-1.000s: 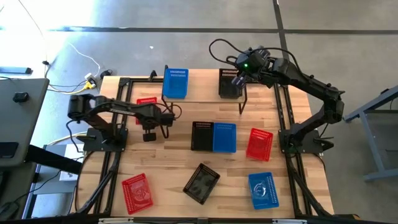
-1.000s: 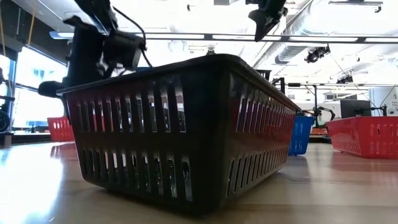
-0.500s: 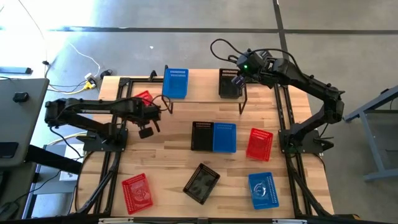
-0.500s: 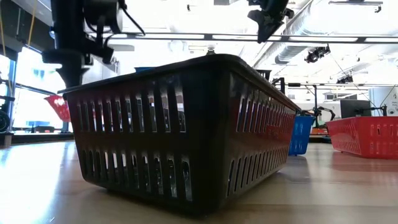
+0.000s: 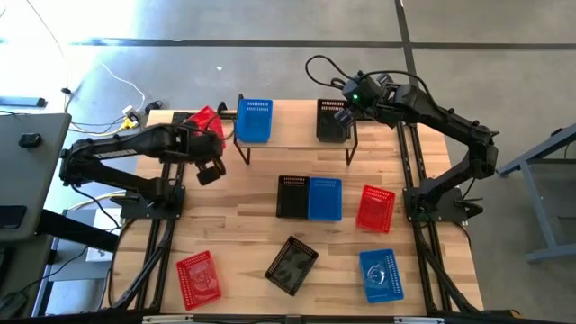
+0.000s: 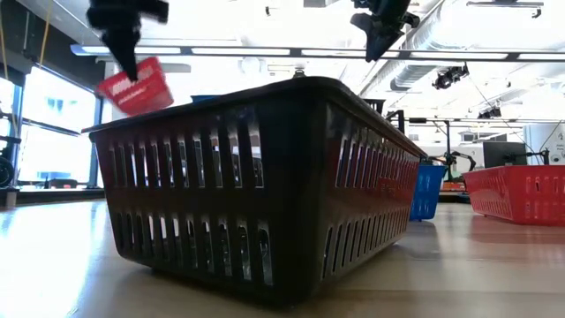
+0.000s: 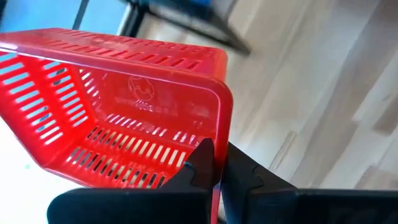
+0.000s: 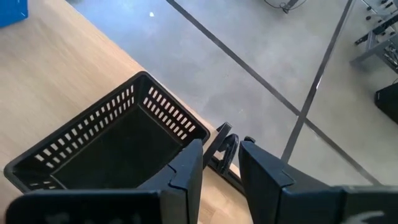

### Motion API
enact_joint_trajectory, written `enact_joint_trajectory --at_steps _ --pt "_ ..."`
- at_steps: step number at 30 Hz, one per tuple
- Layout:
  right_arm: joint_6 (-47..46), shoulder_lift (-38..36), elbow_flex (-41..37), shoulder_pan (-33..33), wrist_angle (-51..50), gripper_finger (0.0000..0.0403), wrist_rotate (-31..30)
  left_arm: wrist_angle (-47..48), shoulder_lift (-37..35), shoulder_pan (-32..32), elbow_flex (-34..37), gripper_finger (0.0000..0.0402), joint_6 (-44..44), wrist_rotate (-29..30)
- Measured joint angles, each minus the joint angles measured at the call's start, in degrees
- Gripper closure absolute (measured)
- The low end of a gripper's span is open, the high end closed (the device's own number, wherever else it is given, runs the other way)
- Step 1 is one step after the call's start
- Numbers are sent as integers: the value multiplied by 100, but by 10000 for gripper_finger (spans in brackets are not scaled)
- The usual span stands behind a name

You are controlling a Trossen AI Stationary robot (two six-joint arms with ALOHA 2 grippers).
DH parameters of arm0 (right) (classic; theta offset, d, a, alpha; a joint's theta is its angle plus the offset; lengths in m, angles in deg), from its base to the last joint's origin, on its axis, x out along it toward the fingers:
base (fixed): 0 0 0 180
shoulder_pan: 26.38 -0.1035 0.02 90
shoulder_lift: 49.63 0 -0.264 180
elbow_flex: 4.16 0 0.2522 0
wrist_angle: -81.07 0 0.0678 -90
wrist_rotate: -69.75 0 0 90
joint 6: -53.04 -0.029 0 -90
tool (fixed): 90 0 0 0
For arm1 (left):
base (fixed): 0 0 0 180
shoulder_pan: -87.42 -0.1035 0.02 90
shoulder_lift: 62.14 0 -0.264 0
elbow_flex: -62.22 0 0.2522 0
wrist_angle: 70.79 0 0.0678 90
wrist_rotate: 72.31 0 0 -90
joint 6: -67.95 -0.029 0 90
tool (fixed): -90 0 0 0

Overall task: Stack baskets on shelf by color
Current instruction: Put the top left red bin on the shelf

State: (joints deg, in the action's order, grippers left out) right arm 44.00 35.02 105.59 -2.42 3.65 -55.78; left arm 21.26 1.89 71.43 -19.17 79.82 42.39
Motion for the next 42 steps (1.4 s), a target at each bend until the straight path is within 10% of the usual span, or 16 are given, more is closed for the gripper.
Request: enact_joint_trajectory --at_steps 26,42 --pt "-773 2 -33 42 -249 311 153 -665 2231 -61 -4390 401 -2121 259" --pt "-1699 2 -33 42 -810 311 148 -656 3666 -48 -4843 401 -2364 -443"
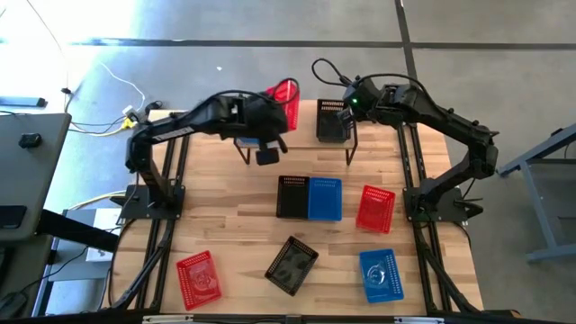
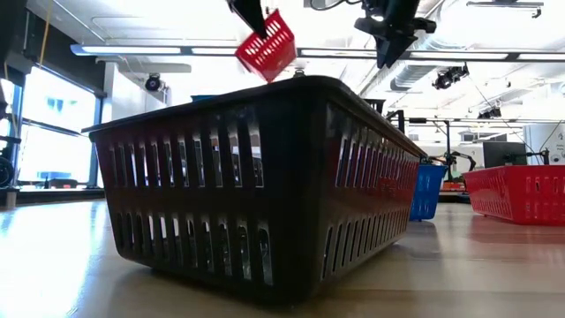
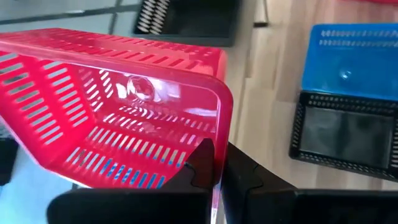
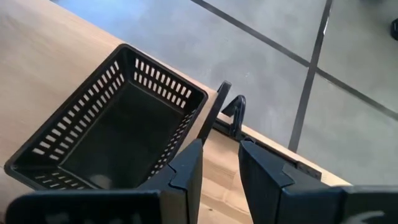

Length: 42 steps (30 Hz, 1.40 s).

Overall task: Stack baskets on shelf by color
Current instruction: Put the top left red bin on the shelf

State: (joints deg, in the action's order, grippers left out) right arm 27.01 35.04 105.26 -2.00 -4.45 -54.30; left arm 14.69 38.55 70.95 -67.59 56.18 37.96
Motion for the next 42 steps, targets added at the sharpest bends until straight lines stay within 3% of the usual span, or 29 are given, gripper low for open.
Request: enact_joint_trajectory --at_steps 22,33,42 --pt "-104 0 0 0 -9 311 0 -121 1016 -293 0 401 -230 -125" --pt "-233 0 0 -2 -9 311 66 -184 1025 -533 0 401 -240 -814" --pt "-250 0 0 -2 -11 311 267 -300 1020 -511 0 401 -239 -800"
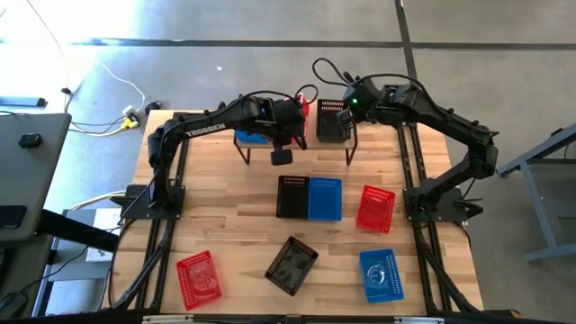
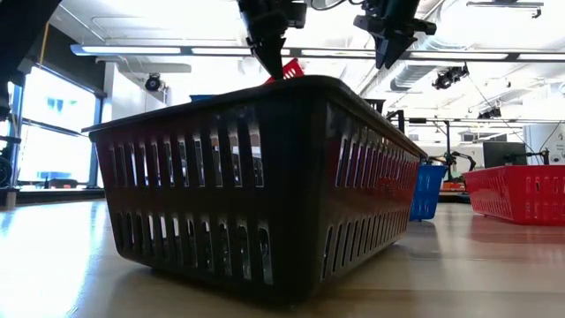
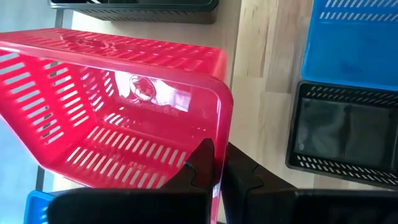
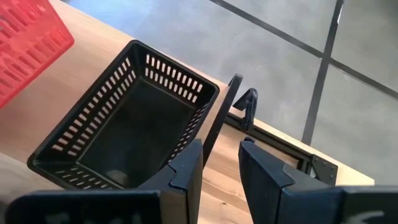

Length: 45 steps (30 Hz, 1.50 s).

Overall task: Stack baskets on shelf by color
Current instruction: Put the top left red bin on the shelf

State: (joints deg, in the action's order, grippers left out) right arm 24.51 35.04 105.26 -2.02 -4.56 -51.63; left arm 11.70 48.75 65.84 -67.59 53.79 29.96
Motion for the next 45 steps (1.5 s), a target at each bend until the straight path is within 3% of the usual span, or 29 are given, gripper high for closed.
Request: enact_joint_trajectory --at_steps 45 --pt "36 0 2 -2 2 311 461 -66 253 -85 7 378 173 16"
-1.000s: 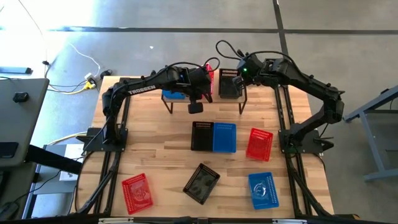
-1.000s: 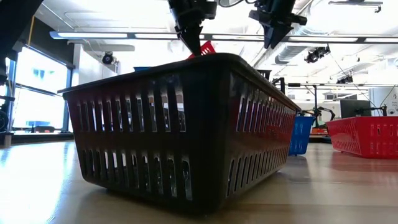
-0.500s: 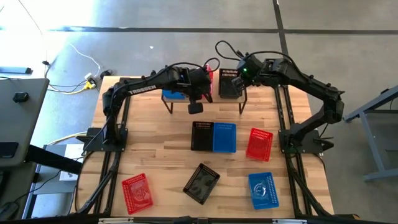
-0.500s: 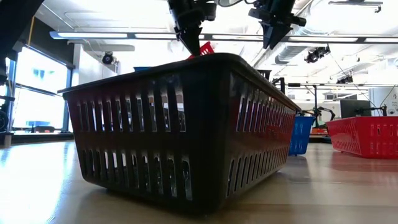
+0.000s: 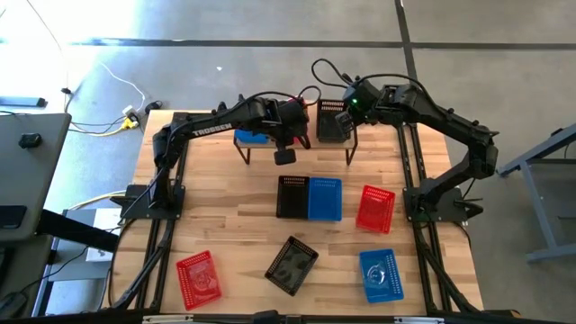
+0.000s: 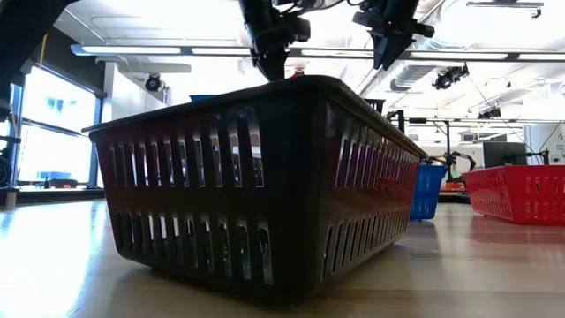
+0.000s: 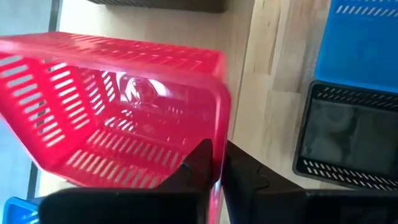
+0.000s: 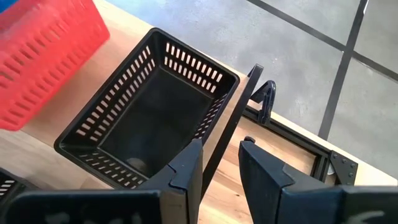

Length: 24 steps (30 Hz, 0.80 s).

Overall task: Stack baskets on shelf by color
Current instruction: Put the top left red bin on the shelf

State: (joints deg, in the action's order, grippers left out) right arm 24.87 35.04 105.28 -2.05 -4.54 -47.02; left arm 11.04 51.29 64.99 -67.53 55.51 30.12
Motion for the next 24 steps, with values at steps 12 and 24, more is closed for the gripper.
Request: enact_joint_trajectory --at_steps 12,24 --pt "10 0 0 0 0 311 0 -219 2 6 0 337 25 17" --pt "12 0 0 0 0 311 48 -425 -35 48 -2 329 86 -24"
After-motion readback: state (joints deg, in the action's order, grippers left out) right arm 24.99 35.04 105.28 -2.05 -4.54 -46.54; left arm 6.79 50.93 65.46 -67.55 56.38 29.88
